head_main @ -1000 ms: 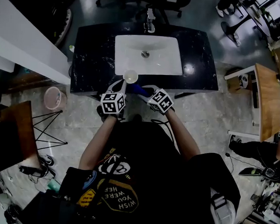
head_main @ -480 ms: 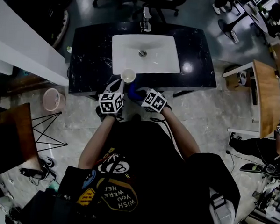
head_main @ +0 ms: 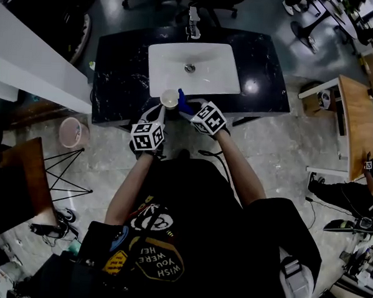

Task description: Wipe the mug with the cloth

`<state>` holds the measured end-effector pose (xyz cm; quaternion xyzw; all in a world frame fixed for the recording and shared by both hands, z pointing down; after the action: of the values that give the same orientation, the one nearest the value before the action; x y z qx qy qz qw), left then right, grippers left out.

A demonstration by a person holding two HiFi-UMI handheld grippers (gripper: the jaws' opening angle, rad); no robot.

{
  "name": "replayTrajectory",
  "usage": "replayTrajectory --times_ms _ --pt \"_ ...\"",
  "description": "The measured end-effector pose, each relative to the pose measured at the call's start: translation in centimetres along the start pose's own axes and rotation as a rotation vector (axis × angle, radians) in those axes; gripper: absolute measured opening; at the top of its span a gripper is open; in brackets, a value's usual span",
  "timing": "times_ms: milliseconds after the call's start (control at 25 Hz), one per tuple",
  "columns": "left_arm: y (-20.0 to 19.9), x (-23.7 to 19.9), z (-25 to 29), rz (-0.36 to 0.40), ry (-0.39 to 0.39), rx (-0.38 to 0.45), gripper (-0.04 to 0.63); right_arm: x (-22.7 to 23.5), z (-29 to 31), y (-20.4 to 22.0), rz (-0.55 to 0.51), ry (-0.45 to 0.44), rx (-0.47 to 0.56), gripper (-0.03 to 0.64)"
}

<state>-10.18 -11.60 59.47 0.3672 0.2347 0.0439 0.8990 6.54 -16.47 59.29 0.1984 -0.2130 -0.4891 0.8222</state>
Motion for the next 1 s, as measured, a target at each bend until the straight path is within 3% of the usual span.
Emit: replayTrajectory --times_ms 120,200,440,600,840,1000 --pt "-0.1 0.5 0.1 0.022 0.001 0.000 0.002 -5.0 2.1 2.1 -0.181 -0.132 -0.082 0.133" --pt "-0.2 0.4 0.0 0.028 -0.004 0.003 0.002 -5.4 2.0 3.6 -0.166 -0.119 -0.093 0.132" --pt "0.1 -0.3 -0.3 0.003 -0.024 0.007 0.002 2.1 -1.9 3.6 0.086 0.252 -0.042 0.132" --pt "0.0 -0.1 -0.4 0.013 -0.027 0.009 0.002 4.4 -2.3 2.6 0.099 0.352 -0.061 0.129" --pt "-0.2 0.0 -0.4 0.017 -0.033 0.010 0.002 3.8 1.1 3.4 0.070 0.322 -0.133 0.129" --pt "-0.2 0.2 0.1 0.027 -0.024 -0.002 0.002 1.7 2.2 3.6 -0.064 0.215 -0.098 0.126"
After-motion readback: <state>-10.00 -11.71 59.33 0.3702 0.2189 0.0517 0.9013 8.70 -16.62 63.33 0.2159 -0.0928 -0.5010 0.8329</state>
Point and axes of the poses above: the fingertips, and each gripper's own axes: z forward along the fingers, x to its right, y out of its underside, the point moved 9 cm from there along -z, backward along the fingers, and after that the axes turned 14 degrees about -x, right-handed, at the moved point
